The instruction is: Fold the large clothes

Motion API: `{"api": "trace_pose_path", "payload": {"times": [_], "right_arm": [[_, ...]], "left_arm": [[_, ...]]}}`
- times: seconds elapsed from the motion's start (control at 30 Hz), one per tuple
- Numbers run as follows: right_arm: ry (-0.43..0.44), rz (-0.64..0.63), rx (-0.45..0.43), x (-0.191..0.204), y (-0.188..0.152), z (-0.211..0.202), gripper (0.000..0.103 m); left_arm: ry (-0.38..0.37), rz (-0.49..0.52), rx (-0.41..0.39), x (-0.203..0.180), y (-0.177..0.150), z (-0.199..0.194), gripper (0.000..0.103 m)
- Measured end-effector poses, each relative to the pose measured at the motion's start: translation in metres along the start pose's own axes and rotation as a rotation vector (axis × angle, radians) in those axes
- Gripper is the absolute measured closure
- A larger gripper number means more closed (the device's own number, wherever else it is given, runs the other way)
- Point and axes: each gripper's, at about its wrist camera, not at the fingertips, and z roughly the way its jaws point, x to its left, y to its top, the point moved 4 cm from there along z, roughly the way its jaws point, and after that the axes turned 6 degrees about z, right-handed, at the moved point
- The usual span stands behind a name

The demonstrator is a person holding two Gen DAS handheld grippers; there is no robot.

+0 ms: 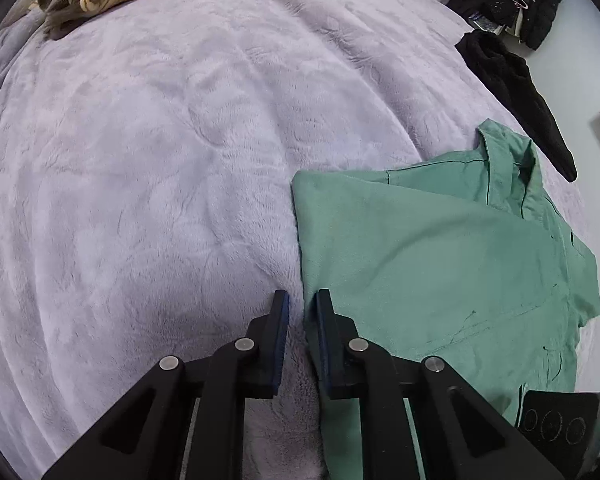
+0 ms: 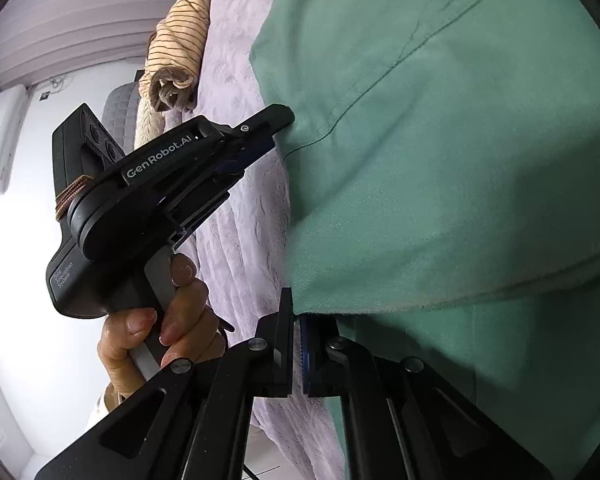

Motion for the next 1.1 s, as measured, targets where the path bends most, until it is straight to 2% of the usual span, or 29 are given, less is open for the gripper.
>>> {"api": "trace_pose_path", "payload": {"times": [0.1,0.2,0.27,0.37,0.43,0.5,0.53,0.6,0.63,0.67,0.8,0.87,0.93,0.97,1.0,1.07,1.1], "right_arm": [[-0.014,-0.025,0.003,0.004,-0.008,0.007,0.1],[-0.061,0.019,0.019,-0.016,-0.011,0.023,0.101],[-0.053,0.027,0.025,-0.019,-0.014,0.02,0.1],[-0.076,-0.022,0.107,-0.009,-0.023,0.015,0.099],[-0.099,-0.083,0.119,-0.001,-0.028,-0.004,0.097],[-0.138,-0.151,0.072,0.003,-0.027,-0.038,0.097],[-0.172,-0.179,0.033,0.004,-0.023,-0.057,0.092],[-0.277,-0.222,-0.072,0.001,-0.008,-0.099,0.062],[-0.321,-0.227,-0.128,-0.004,-0.003,-0.121,0.042],[-0.358,-0.216,-0.198,-0.011,0.004,-0.147,0.042],[-0.525,-0.099,-0.469,-0.044,0.029,-0.238,0.042],[-0.567,-0.048,-0.544,-0.06,0.045,-0.263,0.042],[-0.582,-0.014,-0.52,-0.077,0.062,-0.267,0.043],[-0.586,0.0,-0.482,-0.083,0.072,-0.26,0.057],[-0.593,-0.004,-0.447,-0.089,0.077,-0.258,0.079],[-0.577,-0.054,-0.412,-0.092,0.078,-0.266,0.083],[-0.599,-0.115,-0.424,-0.083,0.074,-0.27,0.083]], "left_arm": [[0.026,-0.003,0.011,0.006,0.002,0.011,0.087],[0.061,-0.021,0.001,0.01,0.001,0.018,0.087],[0.083,-0.036,-0.019,0.009,0.002,0.016,0.087],[0.138,-0.046,-0.054,0.009,-0.002,-0.002,0.087],[0.147,-0.034,-0.077,0.004,-0.008,-0.017,0.087],[0.16,-0.009,-0.089,-0.002,-0.016,-0.03,0.087],[0.168,0.002,-0.093,-0.007,-0.02,-0.035,0.087],[0.183,0.023,-0.102,-0.015,-0.035,-0.045,0.087],[0.184,0.027,-0.104,-0.02,-0.042,-0.047,0.087],[0.178,0.028,-0.102,-0.027,-0.051,-0.047,0.087],[0.21,0.014,-0.044,-0.034,-0.082,-0.029,0.087],[0.207,-0.016,-0.024,-0.03,-0.093,-0.02,0.087],[0.22,-0.028,-0.029,-0.029,-0.097,-0.017,0.087],[0.225,-0.033,-0.031,-0.029,-0.097,-0.017,0.087],[0.232,-0.034,-0.029,-0.03,-0.097,-0.017,0.087],[0.248,-0.031,-0.025,-0.033,-0.097,-0.017,0.087],[0.255,-0.023,-0.024,-0.034,-0.097,-0.016,0.087]]}}
